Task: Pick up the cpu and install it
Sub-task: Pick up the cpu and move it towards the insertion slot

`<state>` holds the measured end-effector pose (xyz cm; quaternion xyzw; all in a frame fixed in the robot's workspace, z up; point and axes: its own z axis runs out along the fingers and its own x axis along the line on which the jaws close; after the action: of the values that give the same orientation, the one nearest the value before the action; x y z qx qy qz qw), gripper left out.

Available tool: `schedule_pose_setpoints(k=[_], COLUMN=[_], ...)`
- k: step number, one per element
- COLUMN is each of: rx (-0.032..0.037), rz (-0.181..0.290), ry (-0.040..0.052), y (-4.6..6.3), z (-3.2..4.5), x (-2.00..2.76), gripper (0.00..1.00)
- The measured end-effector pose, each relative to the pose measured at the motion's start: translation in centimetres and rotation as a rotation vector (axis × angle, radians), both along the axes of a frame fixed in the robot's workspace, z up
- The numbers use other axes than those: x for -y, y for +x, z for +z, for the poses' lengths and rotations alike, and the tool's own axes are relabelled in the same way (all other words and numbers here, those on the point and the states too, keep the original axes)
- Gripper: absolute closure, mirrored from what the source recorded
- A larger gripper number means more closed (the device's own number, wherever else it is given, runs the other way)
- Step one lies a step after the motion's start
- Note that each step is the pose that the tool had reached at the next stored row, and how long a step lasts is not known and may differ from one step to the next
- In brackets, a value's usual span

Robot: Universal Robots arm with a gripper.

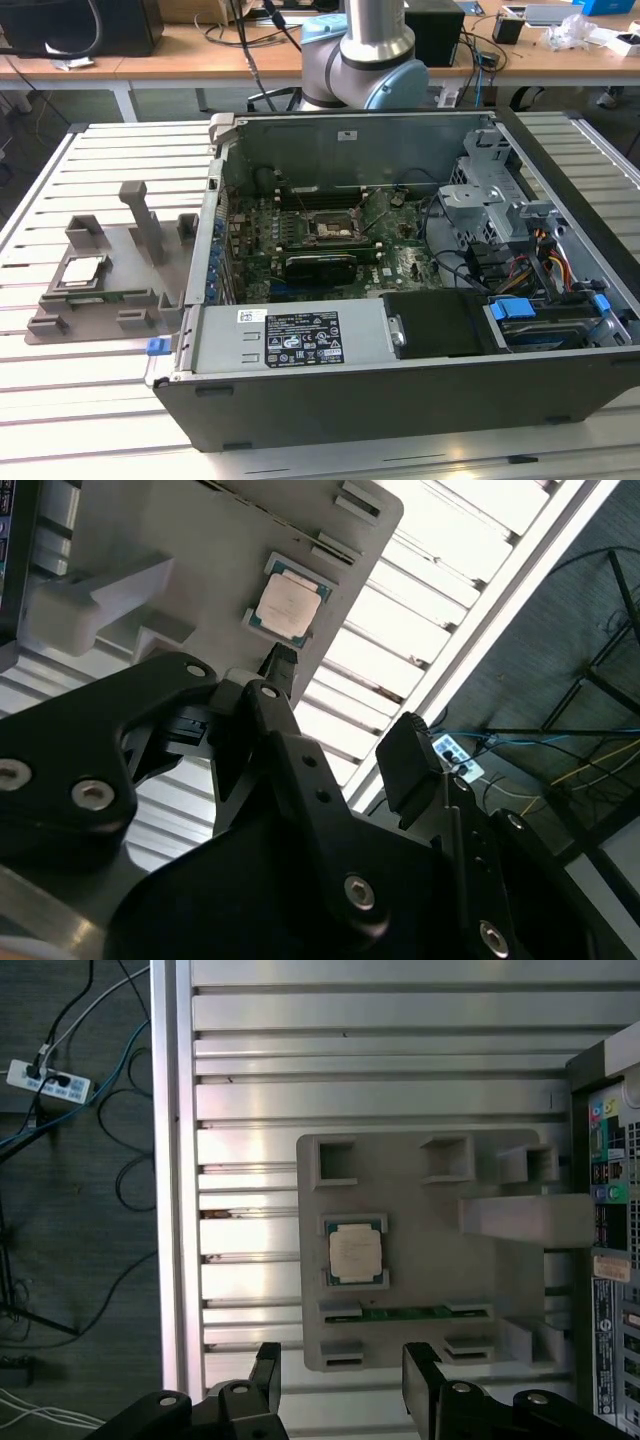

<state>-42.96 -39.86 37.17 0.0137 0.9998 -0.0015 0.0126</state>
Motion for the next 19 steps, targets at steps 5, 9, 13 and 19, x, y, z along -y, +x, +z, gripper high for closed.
schedule_pose_setpoints(k=[5, 9, 13, 19], rx=[0.0, 0.0001, 0.0001, 0.0], rz=[0.0, 0.0, 0.0, 0.001], ry=[0.0, 0.0, 0.0, 0.0], y=[0.0, 0.0, 0.0, 0.0], z=[-0.29, -0.56, -0.82, -1.29], x=[0.0, 0.0, 0.0, 0.0], gripper=[0.4, 0.4, 0.4, 0.4])
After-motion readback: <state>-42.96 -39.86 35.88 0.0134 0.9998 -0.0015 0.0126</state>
